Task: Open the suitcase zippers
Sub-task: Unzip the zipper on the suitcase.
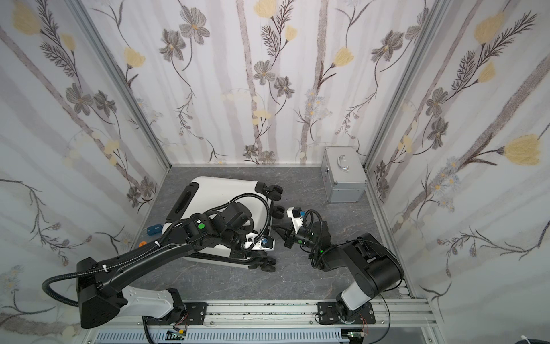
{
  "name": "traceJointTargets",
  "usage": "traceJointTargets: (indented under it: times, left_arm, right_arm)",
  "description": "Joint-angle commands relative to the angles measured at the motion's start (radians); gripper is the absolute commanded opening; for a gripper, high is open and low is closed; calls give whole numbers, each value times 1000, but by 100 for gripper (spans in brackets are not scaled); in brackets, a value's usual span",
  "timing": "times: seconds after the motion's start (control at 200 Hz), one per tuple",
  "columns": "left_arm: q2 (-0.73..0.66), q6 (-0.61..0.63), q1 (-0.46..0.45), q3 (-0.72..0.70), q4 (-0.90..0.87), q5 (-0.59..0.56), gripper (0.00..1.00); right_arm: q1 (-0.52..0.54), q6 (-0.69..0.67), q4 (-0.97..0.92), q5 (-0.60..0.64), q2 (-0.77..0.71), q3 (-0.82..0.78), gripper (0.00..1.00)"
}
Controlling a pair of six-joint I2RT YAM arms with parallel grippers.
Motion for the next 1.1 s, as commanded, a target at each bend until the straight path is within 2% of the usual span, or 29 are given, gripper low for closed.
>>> traceJointTargets:
  times: [0.0,0.18,0.42,0.645,0.909,1.094]
  left_arm:
    - [-44,-57,2,-39,-65,87,20]
    - [-119,-48,2,-84,-48,111,19]
    - [-148,-19,-1,-95,-34,151,19]
    - [-156,-10,-38,-93,-14,189,17]
    - [-137,0,-90,-94,4,202,17]
    - [-122,2,-92,-104,48,211,17]
  right_arm:
    - [-26,26,142,165,28,34,0]
    - [-67,55,147,179,79,104,0]
    - [-110,82,106,164,151,242,0]
    - [-150,148,94,96,255,384,0]
    - [-171,105,-62,-83,343,590,0]
    - [-164,117,-164,-59,378,672,0]
